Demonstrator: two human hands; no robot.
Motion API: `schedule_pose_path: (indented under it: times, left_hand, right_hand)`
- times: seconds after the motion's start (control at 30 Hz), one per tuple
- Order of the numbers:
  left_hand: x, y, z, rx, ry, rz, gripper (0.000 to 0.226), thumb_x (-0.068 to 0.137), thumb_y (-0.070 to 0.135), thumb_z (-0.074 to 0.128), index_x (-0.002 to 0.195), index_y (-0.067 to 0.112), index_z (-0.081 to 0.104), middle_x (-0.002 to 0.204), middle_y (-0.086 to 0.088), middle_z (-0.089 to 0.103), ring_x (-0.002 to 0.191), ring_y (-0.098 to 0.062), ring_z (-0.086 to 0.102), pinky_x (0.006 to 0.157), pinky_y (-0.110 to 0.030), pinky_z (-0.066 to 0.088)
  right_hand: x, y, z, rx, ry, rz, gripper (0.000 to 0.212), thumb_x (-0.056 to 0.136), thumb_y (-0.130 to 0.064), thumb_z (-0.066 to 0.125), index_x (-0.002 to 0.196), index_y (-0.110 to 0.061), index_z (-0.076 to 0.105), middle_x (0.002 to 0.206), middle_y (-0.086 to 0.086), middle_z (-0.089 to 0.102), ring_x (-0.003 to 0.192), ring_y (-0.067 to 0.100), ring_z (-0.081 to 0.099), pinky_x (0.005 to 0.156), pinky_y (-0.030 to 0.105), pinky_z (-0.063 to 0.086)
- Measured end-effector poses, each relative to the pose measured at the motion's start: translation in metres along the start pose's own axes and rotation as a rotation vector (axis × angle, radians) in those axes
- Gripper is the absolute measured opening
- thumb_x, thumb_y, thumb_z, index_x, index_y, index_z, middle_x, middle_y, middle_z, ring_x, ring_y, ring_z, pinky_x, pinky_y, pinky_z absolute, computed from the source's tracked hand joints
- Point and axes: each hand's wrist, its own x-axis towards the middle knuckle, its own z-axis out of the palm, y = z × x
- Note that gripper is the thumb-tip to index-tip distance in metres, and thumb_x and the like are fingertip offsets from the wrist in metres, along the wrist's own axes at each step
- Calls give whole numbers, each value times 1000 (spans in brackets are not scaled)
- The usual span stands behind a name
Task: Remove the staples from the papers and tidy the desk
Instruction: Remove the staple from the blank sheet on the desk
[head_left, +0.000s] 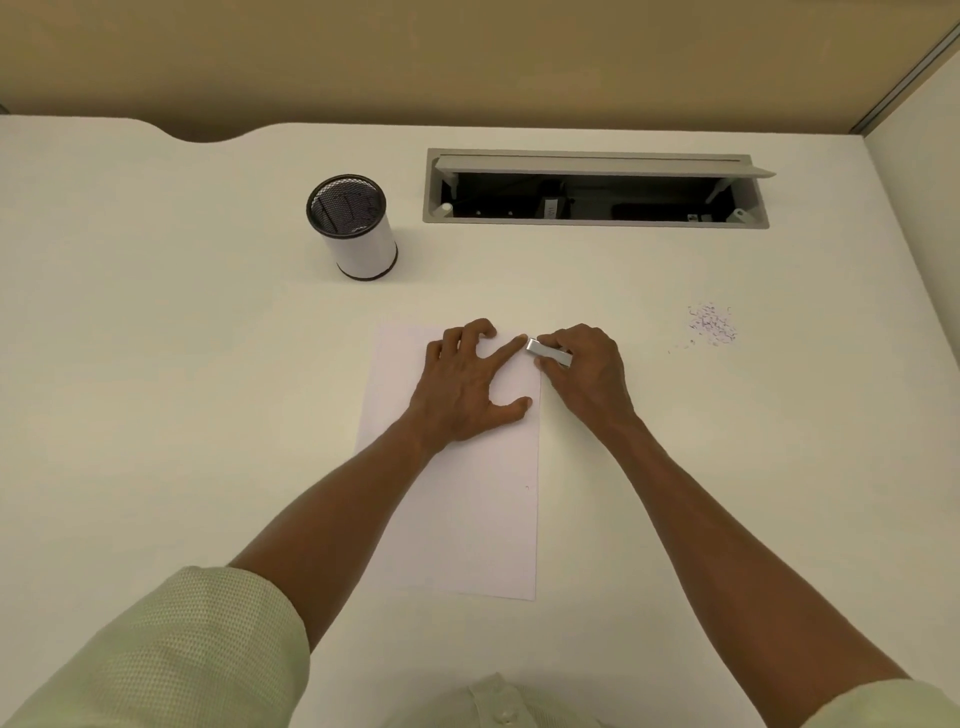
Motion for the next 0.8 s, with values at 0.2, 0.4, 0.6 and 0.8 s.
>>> schedule_pose_path:
  times: [0.2,0.4,0.6,0.8]
  left_hand:
    - [-2,0,1,15,37,14,80,78,76,47,150,42,38,141,0,38,127,-27,38,99,-41,35]
    - [-2,0,2,-3,43,16,80,79,77,46,150,41,39,142,-1,39,128,-27,39,98,-42,35]
    - [-2,0,0,-13,52,13,81,78,77,45,149,40,40,141,-2,40,128,-27,38,98,-42,35]
    - [-2,0,1,-28,39,16,81,78,77,45,150,40,39,142,-2,40,129,-27,38,99,-42,35]
  right_hand:
    - [-4,1,4,14,46,-19,20,82,-21,72,102,-19,71,95,0,68,89,25,60,80,46,48]
    - [-10,-3,8,-117,110,-87,27,85,-17,67,110,-25,70,100,-4,63,94,21,54,81,35,37]
    - [-16,-9,14,-177,164,-88,34,86,-9,62,111,-30,71,101,-7,65,96,21,52,78,36,35]
    - [-13,-13,13,-49,75,62,28,89,-15,60,112,-28,69,104,-6,67,99,22,52,80,32,31]
